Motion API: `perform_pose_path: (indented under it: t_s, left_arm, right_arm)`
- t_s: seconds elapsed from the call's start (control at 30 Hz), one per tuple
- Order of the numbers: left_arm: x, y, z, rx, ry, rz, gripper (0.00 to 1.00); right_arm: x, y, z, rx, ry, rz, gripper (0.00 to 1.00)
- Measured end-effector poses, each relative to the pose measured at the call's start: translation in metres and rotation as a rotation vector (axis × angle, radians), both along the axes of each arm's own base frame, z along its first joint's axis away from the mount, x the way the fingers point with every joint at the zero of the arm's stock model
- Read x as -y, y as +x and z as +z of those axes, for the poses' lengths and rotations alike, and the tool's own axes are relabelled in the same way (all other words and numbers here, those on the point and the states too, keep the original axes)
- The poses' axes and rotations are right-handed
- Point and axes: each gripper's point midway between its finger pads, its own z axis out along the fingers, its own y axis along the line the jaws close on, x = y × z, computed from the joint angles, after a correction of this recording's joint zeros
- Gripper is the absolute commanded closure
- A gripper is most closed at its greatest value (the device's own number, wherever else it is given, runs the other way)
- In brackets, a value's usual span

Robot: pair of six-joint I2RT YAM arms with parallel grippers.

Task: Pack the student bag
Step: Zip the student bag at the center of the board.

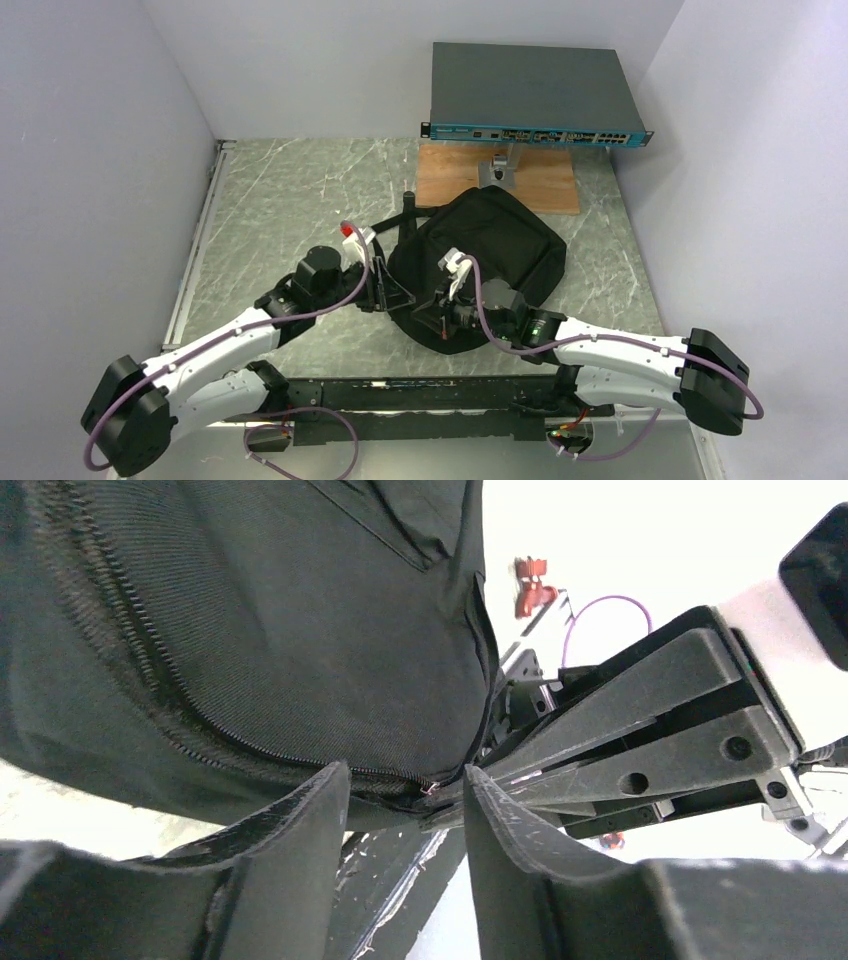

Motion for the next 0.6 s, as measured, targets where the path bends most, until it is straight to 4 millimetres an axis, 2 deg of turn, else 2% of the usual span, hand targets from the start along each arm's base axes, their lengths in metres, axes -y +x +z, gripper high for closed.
perform_pose_path:
  t_s: [0.17, 0.3, 0.6]
  left_arm:
    - [0.011, -0.007, -0.014, -0.071, -0.052, -0.056, 0.6]
    - [0.011, -0.011, -0.022, -0.132, -0.094, -0.041, 0.74]
    - [0.007, -0.012, -0.013, -0.204, -0.212, 0.042, 0.69]
  right_arm:
    - [0.002, 0.0, -0.001, 0.006, 0.008, -0.002, 1.0]
    - [0.004, 0.0, -0.006, 0.003, 0.004, -0.011, 1.0]
    - [0.004, 0.007, 0.0, 0.011, 0.032, -0.055, 1.0]
